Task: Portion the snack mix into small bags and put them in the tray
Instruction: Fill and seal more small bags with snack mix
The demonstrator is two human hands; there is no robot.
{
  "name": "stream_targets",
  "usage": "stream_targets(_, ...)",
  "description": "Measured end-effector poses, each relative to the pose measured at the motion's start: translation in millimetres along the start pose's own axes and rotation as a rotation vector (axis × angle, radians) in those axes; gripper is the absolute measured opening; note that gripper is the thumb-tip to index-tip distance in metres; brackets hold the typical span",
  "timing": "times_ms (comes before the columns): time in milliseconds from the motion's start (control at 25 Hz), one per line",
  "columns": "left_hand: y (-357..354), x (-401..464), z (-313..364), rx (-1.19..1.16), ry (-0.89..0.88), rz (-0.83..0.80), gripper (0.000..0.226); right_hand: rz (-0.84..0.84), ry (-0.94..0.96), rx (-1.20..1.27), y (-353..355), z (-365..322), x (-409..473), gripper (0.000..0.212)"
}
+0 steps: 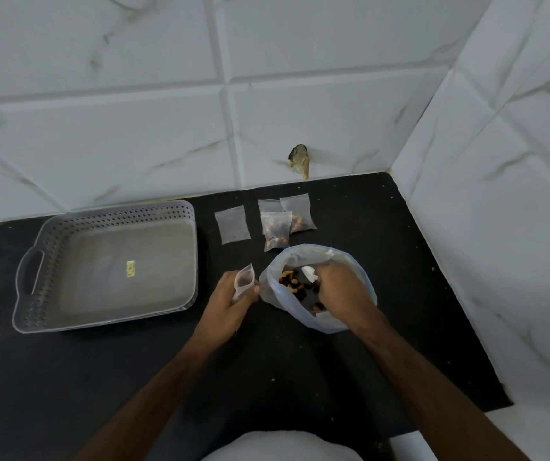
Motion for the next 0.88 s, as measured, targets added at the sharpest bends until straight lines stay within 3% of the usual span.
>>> stream_targets(80, -8.3, 5.4, -8.3, 0.070, 0.009, -0.043, 0.017, -0.277, -0.215, -0.080, -8.3, 7.5, 4.2, 0.037)
stream_targets(120, -11.9, 8.3, -9.7, 0.068, 0.022, -0.068, 0.018, -0.284, -0.258, -0.116, -5.4, 10.2, 5.0, 0.041)
stream_targets(280, -26.7, 15.5, -11.6, -0.018, 0.123, -0.180, 0.027, -0.001, -0.131, -0.096, -10.0, 14.7, -3.2, 0.032)
stream_targets(360, -30.5, 17.3, -16.4, -0.029, 0.160, -0.195, 0.028, -0.032, -0.125, -0.079, -20.8, 15.0, -7.7, 0.036)
stream_targets(560, -37.9, 19.1, -29.5, -0.116, 0.249, -0.203, 0.032, 0.156, -0.072, 0.107, -15.0, 1.4, -11.2, 0.013)
stream_targets(880, -40.4, 24.0, -27.1, -0.142, 0.309, -0.188, 0.036, 0.255, -0.003, 0.096, -14.7, 10.4, -24.2, 0.017)
Point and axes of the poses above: each hand's wrist, its own x-axis towards the middle knuckle, its own y-axis out of the back of the hand, z = x × y, the point moved 5 cm from there along x, towards the middle knuckle, and after that the axes turned 8 degrees about x, right-handed, at the moved point
